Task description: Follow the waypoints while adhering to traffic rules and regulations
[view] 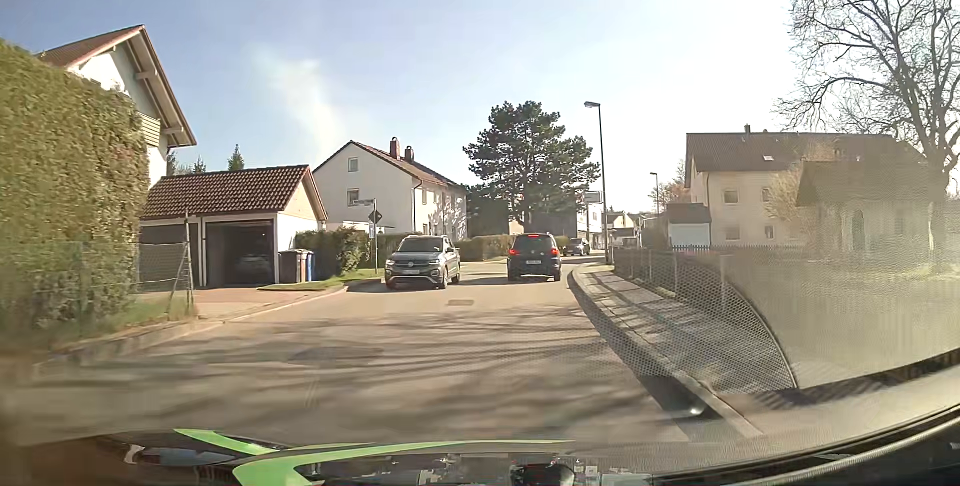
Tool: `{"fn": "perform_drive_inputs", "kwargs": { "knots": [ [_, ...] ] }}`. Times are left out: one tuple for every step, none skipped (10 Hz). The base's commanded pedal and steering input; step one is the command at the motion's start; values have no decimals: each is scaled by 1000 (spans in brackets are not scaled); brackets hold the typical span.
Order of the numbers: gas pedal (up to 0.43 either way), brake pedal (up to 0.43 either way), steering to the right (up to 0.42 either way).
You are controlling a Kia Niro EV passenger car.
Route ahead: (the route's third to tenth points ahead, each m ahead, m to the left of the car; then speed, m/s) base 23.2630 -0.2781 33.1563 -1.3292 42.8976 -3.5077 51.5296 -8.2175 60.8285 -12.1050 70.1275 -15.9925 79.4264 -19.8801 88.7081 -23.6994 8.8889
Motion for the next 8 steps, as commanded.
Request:
{"fn": "perform_drive_inputs", "kwargs": {
  "knots": [
    [0, 256, 10],
    [0, 262, 12],
    [0, 256, 18],
    [0, 262, 19],
    [0, 262, 17],
    [0, 256, 16],
    [0, 256, 16],
    [0, 256, 16]
  ]
}}
